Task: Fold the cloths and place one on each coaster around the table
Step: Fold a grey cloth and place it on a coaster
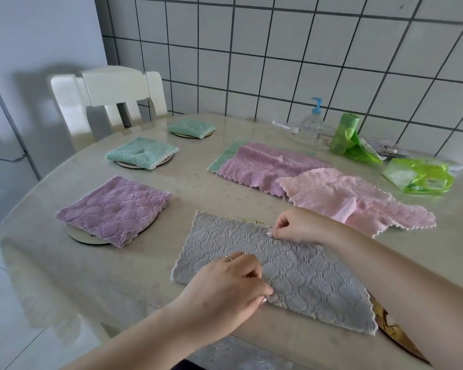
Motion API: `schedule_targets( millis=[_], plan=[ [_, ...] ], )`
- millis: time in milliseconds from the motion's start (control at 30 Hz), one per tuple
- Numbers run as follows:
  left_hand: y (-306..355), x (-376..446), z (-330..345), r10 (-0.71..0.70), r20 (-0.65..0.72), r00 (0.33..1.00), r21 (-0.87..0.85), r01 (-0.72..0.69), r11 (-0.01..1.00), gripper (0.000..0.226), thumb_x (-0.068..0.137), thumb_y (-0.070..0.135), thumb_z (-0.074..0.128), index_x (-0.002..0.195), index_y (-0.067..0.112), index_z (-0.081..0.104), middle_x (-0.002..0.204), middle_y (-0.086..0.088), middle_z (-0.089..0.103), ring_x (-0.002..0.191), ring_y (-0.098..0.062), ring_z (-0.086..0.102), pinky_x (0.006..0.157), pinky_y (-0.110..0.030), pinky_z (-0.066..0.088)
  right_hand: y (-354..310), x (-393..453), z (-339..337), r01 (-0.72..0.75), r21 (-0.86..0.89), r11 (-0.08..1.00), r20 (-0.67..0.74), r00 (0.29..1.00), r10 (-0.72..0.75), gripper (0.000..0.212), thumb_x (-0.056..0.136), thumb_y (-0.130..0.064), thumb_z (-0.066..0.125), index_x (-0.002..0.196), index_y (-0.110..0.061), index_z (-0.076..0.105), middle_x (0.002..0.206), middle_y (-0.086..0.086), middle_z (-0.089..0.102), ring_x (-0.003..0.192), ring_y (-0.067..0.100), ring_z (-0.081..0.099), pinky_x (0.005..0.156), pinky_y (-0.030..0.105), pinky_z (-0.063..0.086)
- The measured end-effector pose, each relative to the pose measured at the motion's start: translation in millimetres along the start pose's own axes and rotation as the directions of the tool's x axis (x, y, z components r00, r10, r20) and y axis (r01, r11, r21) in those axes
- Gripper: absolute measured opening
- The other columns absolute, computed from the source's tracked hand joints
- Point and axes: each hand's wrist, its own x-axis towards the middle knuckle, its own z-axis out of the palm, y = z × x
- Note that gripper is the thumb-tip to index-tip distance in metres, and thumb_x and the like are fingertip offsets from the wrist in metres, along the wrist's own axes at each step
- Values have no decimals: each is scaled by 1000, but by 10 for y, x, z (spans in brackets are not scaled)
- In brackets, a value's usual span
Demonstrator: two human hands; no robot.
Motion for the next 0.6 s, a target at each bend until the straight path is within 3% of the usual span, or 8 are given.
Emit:
schedule_targets(
  millis=[100,200,267,333,400,467,533,600],
  plan=[
    [-1,1,-31,-18,-64,998,-22,17,1000,12,82,33,56,87,35,67,76,13,50,71,-4,49,60,-23,45,18,-42,-34,79,72,994,-27,997,-77,21,87,-31,58,80,-12,64,73,-2,62,63,15,48,58,28,37],
    [-14,2,-143,-78,-151,985,-20,76,997,14,81,33,56,88,36,67,69,15,55,65,0,52,60,-26,47,46,-107,-102,141,252,957,-126,986,-112,19,89,-29,59,79,-13,60,75,-2,57,68,14,49,65,28,37],
    [-28,-11,-247,-136,-195,971,-57,128,990,17,79,31,55,89,34,68,67,22,60,63,1,55,59,-19,47,60,-157,-162,162,400,902,-198,976,-87,24,88,-32,60,85,-9,61,81,2,58,74,15,51,69,30,36],
    [-44,-39,-347,-225,-232,946,-157,192,969,19,79,31,54,90,33,70,60,34,51,60,10,53,57,-3,39,61,-208,-227,207,551,808,-248,966,-78,25,85,-32,63,88,-8,61,85,8,58,81,20,52,76,35,40],
    [-65,-79,-397,-317,-242,917,-270,250,930,20,82,32,52,93,35,68,54,31,52,51,12,52,53,-3,39,34,-274,-277,238,656,716,-244,965,-97,13,85,-23,64,92,-13,59,95,14,62,90,27,60,89,44,46],
    [-89,-100,-400,-413,-204,887,-396,311,864,17,87,29,51,95,37,63,58,14,65,47,-4,57,48,-20,47,22,-342,-308,233,725,649,-189,972,-138,18,88,-13,60,105,-18,58,111,9,63,100,22,64,94,41,50],
    [-79,-103,-395,-518,-140,844,-557,365,746,15,89,26,50,94,36,61,61,-4,64,49,-24,53,47,-31,45,26,-415,-316,180,805,565,-80,977,-197,32,91,-4,51,116,-23,58,114,-1,64,100,17,66,85,33,55],
    [-40,-85,-408,-624,-36,780,-781,367,505,10,86,28,53,87,30,62,65,-13,59,54,-32,51,52,-39,49,35,-477,-302,91,839,536,59,965,-256,42,93,1,45,120,-28,59,115,-4,67,104,20,65,87,33,54]
  ],
)
